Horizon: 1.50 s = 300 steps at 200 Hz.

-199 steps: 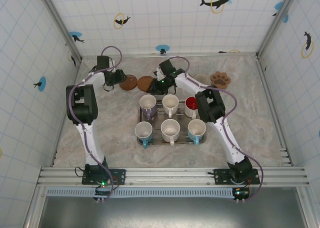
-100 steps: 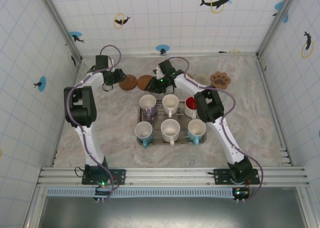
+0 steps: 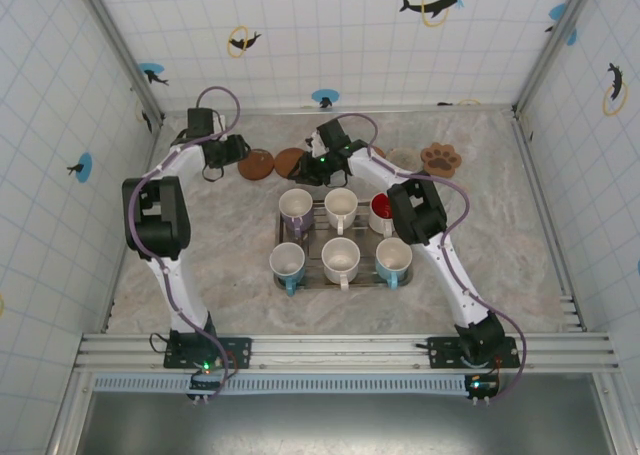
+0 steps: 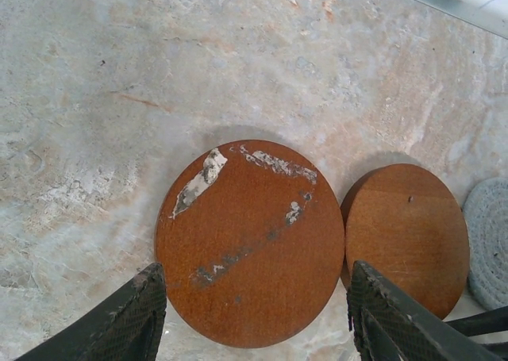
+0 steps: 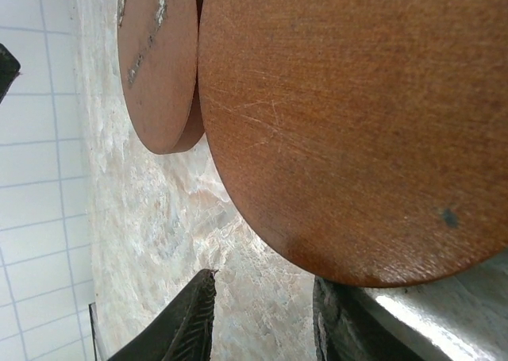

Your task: Place the cup by the coaster

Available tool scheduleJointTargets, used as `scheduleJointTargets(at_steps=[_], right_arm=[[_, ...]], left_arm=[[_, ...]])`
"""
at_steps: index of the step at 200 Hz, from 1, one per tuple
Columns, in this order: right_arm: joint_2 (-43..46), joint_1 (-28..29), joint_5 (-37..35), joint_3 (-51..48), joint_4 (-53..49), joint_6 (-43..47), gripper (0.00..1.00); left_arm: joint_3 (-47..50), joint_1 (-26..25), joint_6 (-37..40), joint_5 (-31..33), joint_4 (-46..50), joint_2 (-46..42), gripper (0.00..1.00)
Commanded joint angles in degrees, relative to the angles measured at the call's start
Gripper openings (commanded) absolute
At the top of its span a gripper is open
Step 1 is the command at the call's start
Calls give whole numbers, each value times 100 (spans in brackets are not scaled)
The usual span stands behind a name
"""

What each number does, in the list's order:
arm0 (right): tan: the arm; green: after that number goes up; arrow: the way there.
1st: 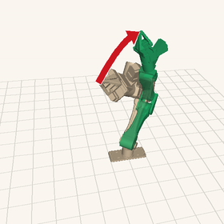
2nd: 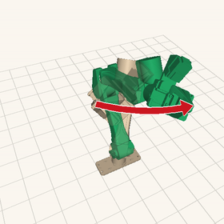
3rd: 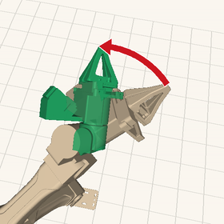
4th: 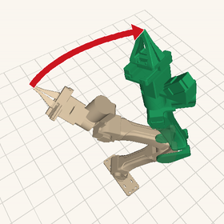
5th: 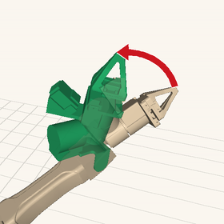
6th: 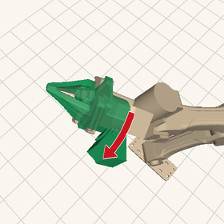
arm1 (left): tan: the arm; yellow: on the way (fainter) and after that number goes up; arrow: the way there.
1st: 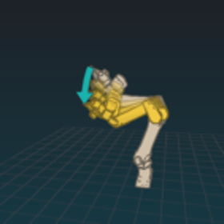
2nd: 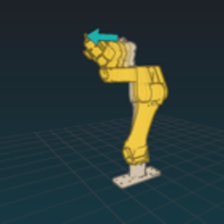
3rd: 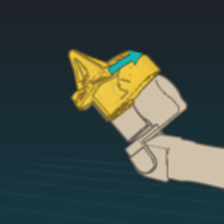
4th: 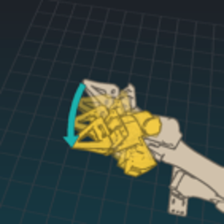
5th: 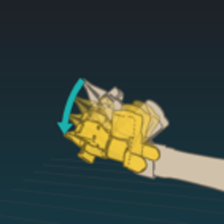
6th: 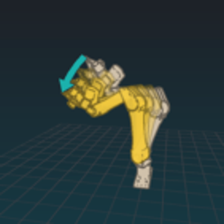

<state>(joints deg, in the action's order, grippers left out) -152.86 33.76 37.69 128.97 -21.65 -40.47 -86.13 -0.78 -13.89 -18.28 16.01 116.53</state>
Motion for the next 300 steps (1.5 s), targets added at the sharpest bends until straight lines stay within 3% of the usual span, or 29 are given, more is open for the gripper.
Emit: scheduleJointTargets(at_steps=[1,78,129,173,211,300], right_arm=[[216,-25,141,221,52,52,37],[979,-303,160,206,-38,210,37],[1650,-703,-127,147,-990,976,38],[2357,-1275,-436,-630,-1325,1474,38],[2794,-1793,-1061,-1085,-1800,1987,39],[2563,-3003,-2575,-1030,-2600,2708,41]], left_arm=[[103,-45,27,-53,-36,-360,61],[271,-146,-8,-62,-96,-922,61],[388,-252,-58,-54,-172,-1259,62],[535,-317,-225,-100,-339,-1395,61],[594,-469,-272,-69,-404,-1535,61],[694,-825,-386,107,-456,-1730,61]])
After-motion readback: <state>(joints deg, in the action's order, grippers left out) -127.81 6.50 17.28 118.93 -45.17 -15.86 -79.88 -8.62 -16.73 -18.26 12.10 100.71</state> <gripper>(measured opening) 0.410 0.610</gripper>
